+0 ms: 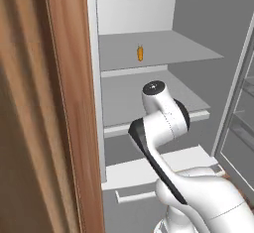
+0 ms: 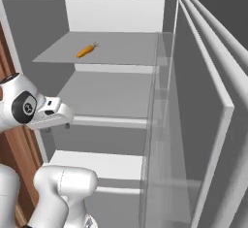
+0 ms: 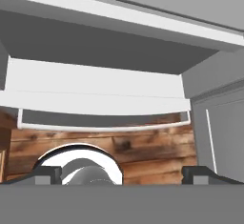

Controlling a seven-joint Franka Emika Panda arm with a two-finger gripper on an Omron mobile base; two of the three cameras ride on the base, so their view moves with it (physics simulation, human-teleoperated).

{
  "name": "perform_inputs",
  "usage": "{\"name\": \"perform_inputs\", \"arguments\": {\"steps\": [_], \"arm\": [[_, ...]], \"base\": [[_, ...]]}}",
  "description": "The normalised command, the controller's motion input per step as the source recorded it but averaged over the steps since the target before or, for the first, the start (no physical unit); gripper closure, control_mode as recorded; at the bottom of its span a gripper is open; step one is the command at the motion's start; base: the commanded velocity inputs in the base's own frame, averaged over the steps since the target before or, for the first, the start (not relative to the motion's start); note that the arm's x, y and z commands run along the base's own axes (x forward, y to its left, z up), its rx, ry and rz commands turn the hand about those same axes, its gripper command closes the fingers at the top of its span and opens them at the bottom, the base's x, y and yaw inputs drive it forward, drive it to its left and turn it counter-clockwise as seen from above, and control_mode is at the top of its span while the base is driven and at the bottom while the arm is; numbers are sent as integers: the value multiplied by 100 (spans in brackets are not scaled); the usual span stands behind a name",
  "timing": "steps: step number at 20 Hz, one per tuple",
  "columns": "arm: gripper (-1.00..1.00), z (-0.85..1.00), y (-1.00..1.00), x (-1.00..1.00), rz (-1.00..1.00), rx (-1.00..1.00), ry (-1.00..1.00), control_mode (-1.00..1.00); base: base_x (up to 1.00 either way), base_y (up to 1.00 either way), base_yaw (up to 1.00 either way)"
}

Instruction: Place the cold items (carrot and peach) from the fridge in one tupperware on the dining counter. Place the warm items (kebab skewer and hot dog) in the stove area in another tupperware.

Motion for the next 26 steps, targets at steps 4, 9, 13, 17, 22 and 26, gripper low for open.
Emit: {"name": "perform_inputs", "arguments": {"steps": [4, 9, 13, 17, 22, 26], "arm": [[-100, 3, 0, 5, 0, -1, 3, -100], [-100, 13, 5, 2, 0, -1, 3, -100], [-100, 52, -4, 1, -2, 3, -16, -100], [-100, 71, -23, -12, -17, 16, -47, -100], [-100, 60, -45, -2, -22, 32, -36, -100], [-100, 64, -8, 0, -12, 23, -25, -100]], "base": [[31, 6, 0], [0, 0, 0], [0, 0, 0], [0, 0, 0], [0, 0, 0], [0, 0, 0]]}}
